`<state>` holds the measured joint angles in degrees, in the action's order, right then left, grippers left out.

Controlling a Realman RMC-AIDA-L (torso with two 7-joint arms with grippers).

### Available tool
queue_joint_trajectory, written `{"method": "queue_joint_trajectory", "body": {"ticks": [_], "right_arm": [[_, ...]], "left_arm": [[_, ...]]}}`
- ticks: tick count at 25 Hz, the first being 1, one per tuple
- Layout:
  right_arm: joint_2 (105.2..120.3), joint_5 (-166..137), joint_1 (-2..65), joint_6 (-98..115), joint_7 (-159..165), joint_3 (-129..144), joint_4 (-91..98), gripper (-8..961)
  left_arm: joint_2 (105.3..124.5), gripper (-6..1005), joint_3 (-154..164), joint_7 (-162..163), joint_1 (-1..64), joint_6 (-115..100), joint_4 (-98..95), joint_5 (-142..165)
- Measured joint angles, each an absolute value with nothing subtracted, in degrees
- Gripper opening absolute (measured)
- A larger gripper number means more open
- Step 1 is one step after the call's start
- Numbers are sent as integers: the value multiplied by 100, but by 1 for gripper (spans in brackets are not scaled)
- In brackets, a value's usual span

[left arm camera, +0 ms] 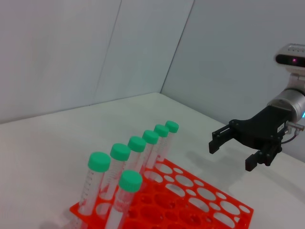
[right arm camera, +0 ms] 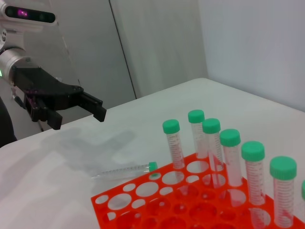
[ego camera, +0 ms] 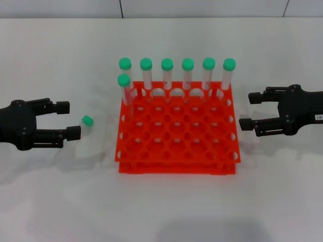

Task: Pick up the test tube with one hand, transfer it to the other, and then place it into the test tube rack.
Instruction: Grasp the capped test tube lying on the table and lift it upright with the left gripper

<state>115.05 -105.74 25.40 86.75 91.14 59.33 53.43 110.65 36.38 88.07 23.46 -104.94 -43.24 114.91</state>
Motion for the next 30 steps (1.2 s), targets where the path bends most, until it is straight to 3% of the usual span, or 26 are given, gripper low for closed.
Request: {"method": "queue_joint_trajectory", "body": {"ticks": [20,30], "right_arm": [[11514,-10536,2566,8632,9110,5929,5344,799],[11529,-10488,2559,8630,9092,5932,5344,799]], "left_arm": [[11069,890,3641,8912,2390,-10455,-4324,11509],[10973,889,3674,10286,2702,-10036,-4749,12631]]}}
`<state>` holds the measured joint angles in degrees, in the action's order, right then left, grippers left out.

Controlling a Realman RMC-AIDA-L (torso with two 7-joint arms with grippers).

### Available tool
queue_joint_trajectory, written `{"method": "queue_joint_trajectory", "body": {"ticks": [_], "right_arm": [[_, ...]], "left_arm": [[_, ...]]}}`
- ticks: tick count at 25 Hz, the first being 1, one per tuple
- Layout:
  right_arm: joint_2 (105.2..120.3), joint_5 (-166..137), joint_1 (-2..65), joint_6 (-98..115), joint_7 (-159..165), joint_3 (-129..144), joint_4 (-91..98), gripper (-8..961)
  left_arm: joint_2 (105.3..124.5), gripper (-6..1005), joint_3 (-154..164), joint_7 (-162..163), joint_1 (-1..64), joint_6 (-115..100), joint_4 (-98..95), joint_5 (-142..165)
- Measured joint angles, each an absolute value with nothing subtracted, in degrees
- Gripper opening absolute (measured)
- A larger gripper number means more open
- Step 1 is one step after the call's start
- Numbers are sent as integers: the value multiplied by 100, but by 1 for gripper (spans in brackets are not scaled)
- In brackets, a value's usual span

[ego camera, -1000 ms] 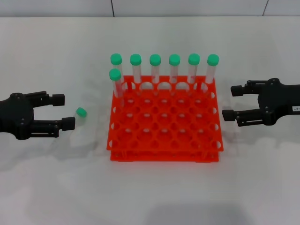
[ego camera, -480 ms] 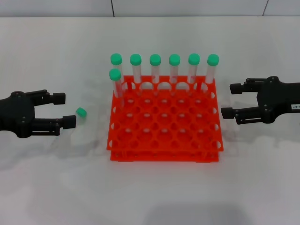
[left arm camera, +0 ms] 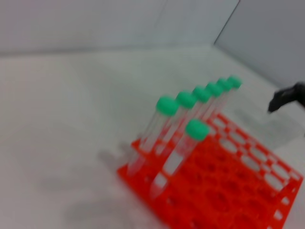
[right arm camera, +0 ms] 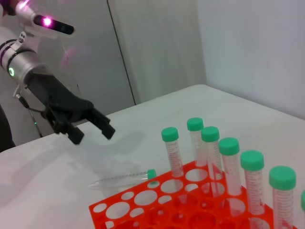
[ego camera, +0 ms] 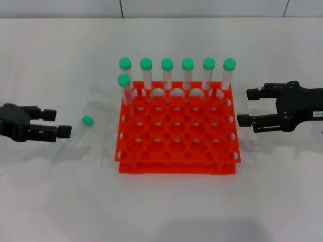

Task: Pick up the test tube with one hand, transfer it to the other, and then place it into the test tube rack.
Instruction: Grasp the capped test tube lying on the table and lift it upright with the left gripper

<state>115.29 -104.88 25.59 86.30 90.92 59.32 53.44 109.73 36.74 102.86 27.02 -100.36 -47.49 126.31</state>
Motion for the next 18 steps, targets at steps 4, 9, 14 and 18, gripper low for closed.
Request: {"method": "queue_joint_trajectory", "body": {"ticks": [4,9,14,18], "right_arm": [[11533,-10477,2568,8630,9091,5933,5344,799],[11539,-10371,2585,8636,9106,5942,5344,798],[11540,-10275,2608,8632,9116,5962,5347,798],[11541,-10241,2638,8607,9123,5996,5347,798]], "left_arm": [[10957,889,3660,10594,2896,-9936,-4772,13245],[10943,889,3666,10911,3175,-9801,-4784,14164],[10917,888,3664,11079,3385,-9705,-4794,14771],[10904,888,3670,11139,3497,-9647,-4798,14988]]}}
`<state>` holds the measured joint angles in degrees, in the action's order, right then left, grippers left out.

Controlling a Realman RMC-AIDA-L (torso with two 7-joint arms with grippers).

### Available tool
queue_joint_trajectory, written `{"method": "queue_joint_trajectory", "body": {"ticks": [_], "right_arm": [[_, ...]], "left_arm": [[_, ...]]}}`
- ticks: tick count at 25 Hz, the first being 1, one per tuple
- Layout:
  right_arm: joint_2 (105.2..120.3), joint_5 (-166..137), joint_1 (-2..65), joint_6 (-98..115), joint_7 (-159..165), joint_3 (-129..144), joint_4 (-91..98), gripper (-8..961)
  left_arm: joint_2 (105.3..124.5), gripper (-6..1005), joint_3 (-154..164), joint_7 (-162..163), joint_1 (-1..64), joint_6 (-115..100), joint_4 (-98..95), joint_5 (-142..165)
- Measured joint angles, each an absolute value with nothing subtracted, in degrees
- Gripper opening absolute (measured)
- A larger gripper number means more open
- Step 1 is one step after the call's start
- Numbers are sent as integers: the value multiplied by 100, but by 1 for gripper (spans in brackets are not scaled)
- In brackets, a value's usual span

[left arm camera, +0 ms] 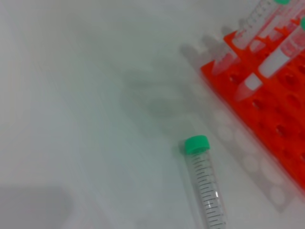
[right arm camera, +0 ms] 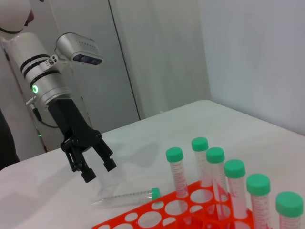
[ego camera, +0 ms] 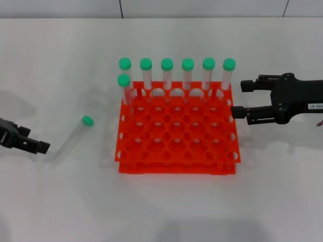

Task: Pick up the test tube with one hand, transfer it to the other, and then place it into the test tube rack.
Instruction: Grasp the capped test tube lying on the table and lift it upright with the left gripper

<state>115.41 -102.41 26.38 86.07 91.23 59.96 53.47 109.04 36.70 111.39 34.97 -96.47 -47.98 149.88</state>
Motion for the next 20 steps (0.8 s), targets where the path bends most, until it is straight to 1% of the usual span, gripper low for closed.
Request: {"method": "queue_joint_trajectory", "body": {"ticks": [4,13,20], "right_arm": [[11554,-10219,2676,8583,9127,6006,5343,798],[11558,-10177,2681,8557,9132,6013,5336,798],[11557,-10177,2681,8544,9115,6011,5334,798]], "left_arm": [[10927,888,3682,11181,3550,-9551,-4799,15025],[11076,887,4076,11198,3659,-9376,-4718,15050],[11118,886,4154,11216,3727,-9305,-4594,15136]]}}
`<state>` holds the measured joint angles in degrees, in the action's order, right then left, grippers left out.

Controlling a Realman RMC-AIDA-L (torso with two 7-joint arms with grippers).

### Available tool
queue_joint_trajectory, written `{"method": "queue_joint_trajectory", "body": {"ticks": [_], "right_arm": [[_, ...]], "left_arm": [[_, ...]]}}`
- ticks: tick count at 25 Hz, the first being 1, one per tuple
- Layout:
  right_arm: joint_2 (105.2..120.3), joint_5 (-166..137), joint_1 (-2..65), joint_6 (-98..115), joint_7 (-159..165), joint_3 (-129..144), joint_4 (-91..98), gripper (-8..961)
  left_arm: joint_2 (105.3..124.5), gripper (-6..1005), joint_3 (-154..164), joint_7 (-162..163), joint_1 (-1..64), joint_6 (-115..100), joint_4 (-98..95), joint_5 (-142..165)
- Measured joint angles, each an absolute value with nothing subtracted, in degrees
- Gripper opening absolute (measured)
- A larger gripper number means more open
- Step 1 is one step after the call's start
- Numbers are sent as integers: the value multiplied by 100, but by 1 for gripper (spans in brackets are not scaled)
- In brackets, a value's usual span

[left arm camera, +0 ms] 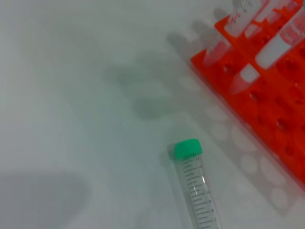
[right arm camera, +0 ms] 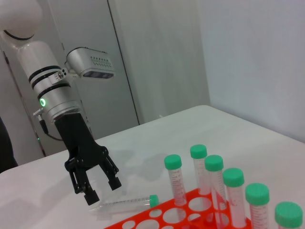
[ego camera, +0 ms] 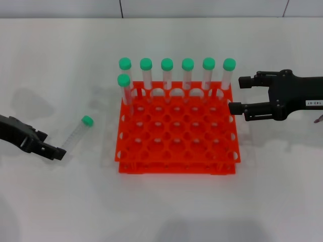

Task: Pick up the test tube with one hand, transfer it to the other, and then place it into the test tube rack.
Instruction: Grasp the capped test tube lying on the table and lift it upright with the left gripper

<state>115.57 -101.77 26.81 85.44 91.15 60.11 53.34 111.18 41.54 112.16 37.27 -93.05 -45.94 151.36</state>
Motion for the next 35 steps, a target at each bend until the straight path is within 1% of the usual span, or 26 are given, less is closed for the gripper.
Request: {"method": "queue_joint_trajectory", "body": {"ticks": [4,15,18,35], "right_arm": [[11558,-10177,2681,8541,9101,6011,5335,798],[11558,-10177,2681,8542,9096,6011,5335,798],[11557,-10177,2681,8543,9096,6011,5335,798],[11557,-10178,2680,8534,9087,6012,5264,798]], "left_arm": [[11143,886,4159,11215,3749,-9293,-4581,15206],[11158,847,4211,11228,3753,-9257,-4508,15213],[11176,781,4210,11229,3764,-9246,-4508,15214],[11215,719,4219,11206,3889,-9095,-4280,15214]]}}
